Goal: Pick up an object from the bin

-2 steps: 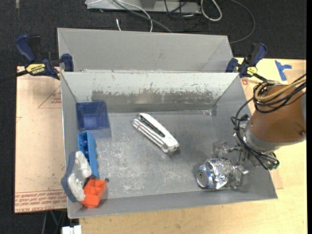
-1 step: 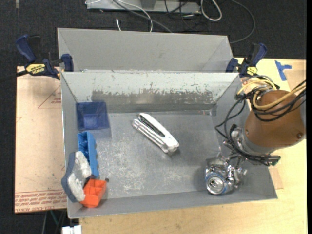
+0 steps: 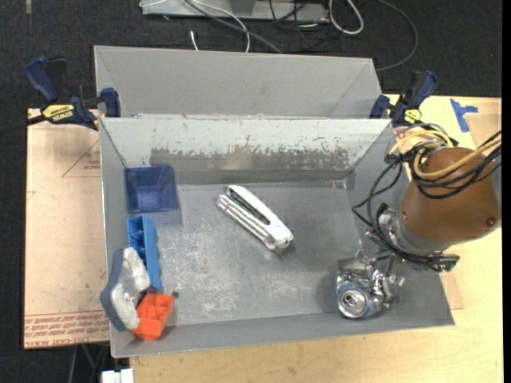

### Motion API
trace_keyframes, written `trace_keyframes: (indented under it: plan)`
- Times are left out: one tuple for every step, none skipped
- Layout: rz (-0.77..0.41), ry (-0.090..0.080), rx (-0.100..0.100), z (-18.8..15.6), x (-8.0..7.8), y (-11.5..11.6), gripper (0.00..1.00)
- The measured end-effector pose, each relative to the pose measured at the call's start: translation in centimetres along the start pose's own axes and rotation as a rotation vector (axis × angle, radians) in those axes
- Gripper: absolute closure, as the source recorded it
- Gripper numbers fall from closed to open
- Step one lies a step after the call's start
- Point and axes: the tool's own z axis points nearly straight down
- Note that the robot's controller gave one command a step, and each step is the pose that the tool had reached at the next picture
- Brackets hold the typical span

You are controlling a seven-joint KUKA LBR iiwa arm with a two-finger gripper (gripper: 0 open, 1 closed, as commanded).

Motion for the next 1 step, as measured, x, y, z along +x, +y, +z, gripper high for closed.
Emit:
trace_keyframes:
  plan:
    - [-0.005,-0.001,-0.003,-10.39,-0.91,-1.06,1.00]
